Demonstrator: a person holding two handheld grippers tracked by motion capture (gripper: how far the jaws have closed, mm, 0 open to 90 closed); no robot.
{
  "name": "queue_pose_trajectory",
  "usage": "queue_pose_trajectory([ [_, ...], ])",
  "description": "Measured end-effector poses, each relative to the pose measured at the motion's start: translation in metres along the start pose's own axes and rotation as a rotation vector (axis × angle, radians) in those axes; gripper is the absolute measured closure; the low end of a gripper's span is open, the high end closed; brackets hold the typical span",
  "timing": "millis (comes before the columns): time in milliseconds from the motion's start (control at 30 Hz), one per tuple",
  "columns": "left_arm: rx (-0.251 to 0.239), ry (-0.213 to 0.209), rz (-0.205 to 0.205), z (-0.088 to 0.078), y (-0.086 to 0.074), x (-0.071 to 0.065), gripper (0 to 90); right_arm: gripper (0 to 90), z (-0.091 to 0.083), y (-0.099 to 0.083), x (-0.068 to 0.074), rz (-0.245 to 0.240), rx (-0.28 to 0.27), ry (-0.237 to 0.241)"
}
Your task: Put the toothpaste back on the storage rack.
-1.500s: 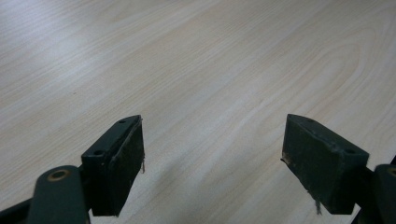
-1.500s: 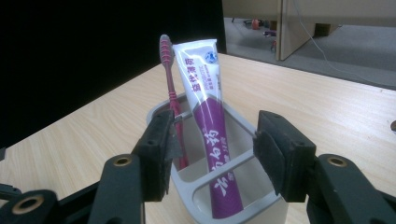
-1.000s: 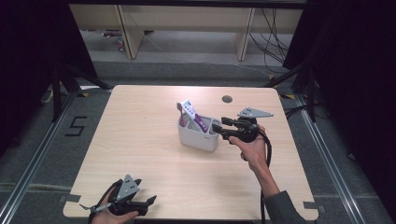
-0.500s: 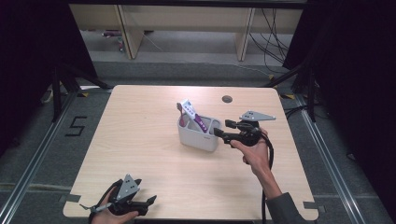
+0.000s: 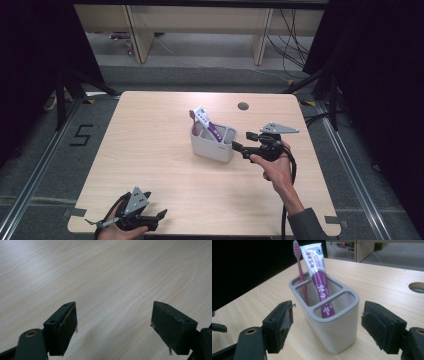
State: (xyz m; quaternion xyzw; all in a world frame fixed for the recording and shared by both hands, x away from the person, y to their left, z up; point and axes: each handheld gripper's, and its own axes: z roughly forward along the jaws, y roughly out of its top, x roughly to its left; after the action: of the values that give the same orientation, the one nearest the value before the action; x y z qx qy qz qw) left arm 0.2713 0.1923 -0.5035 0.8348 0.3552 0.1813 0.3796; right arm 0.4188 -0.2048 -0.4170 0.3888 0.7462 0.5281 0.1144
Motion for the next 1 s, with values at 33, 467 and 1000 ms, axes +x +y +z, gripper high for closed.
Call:
queue_pose_trajectory([
  [33, -0.003, 0.003, -0.006, 0.0, 0.0, 0.0, 20.3, 23.1, -0.001, -0.001, -0.001, -0.019, -0.003, -0.008],
  [467, 0.011, 0.007, 0.009, 0.0, 0.0, 0.001, 20.2, 20.9, -0.006, -0.011, 0.0, -0.016, 0.023, -0.011],
  [1000, 0.01, 0.006, 0.009, -0.001, -0.001, 0.002, 20.3, 20.4, -0.02, -0.027, -0.004, 0.013, 0.045, -0.047],
])
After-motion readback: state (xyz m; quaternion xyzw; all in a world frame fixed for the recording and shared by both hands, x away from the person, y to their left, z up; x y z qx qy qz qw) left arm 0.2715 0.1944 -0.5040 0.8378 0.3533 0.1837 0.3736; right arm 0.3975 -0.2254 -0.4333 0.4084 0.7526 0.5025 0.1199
